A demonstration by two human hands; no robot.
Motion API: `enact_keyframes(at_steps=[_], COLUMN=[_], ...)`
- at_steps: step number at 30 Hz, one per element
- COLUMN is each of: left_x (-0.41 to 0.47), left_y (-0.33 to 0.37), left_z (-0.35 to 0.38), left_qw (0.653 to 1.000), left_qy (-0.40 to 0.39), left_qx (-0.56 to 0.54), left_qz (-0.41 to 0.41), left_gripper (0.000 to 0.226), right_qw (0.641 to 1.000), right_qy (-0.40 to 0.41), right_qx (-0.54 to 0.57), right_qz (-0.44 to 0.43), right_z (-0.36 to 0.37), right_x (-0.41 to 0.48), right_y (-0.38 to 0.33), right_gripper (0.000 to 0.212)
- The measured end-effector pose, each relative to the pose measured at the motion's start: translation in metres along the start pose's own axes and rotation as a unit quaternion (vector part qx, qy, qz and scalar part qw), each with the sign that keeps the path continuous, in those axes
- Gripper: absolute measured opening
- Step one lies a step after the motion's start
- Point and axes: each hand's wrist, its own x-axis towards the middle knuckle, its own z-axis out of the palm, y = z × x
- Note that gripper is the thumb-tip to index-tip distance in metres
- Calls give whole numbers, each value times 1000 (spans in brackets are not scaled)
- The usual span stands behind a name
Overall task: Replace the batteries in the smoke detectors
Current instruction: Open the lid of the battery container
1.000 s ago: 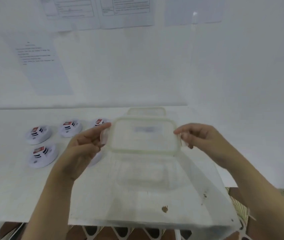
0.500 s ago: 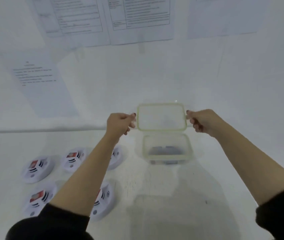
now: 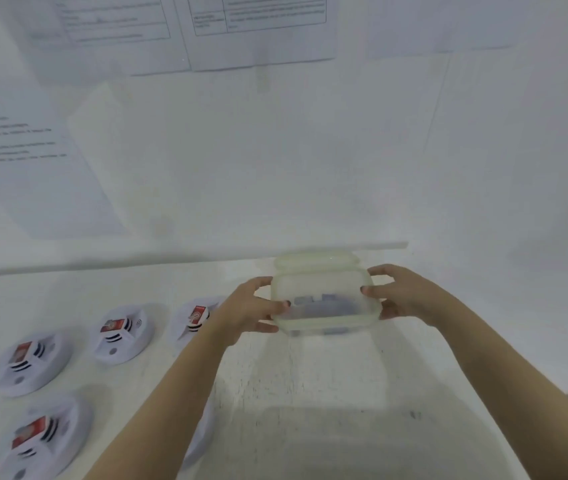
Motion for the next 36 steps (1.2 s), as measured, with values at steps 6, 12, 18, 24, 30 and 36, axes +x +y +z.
enact_keyframes(at_steps=[6,12,18,24,30,36], left_x=[-20,-35,-39,-37,-34,-29], left_y=[-13,-43,-39,-28,-28,-32], left_z=[9,14,13,12,27,28], left_qw=[998,991,998,997,999,999], left_qy=[45,-29,-4,10,-22,-21], left_qx=[-34,-134,-27,18,31,-26], left_qz=[21,6,64,80,20,37], left_gripper=[51,46,74,56,57,63], right_qw=[998,984,997,994,993,978], right_qy=[-31,-72,-58,-50,-31,-74], right_qx=[53,164,48,88,110,195], right_qz=[-31,-1,33,42,-4,6], right_z=[1,0,2,16,37,37], right_x=[-27,-40,-61,-63,-53,-43], right_y=[20,46,35,29,28,31], right_gripper=[39,38,48,62,74,63])
